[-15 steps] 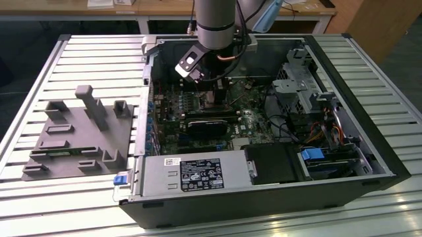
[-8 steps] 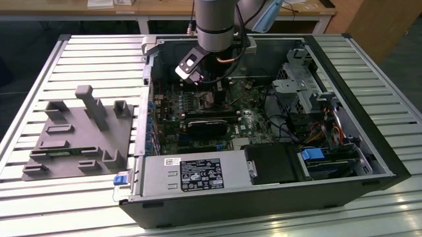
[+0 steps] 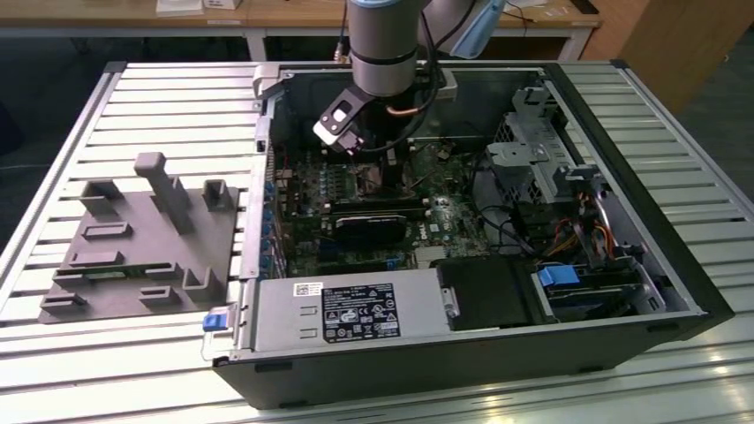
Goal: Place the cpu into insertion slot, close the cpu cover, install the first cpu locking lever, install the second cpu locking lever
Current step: 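Place the cpu into insertion slot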
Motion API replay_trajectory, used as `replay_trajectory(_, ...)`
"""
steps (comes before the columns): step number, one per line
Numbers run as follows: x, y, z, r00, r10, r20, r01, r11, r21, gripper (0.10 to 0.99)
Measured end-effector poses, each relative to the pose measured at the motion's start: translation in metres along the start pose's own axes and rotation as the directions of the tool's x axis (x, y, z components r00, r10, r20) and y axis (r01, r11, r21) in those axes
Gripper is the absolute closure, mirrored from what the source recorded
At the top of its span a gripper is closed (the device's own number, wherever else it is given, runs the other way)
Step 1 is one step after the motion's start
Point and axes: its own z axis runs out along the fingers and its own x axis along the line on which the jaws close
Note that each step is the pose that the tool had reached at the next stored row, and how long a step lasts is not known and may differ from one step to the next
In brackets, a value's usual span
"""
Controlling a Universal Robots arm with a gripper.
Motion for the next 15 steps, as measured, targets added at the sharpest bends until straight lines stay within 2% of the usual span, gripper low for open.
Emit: replay_trajectory(15, 0.0036, -0.0028, 0.0053, 1.0, 0.0, 0.0003, 0.0, 1.0, 0.0, 0.549)
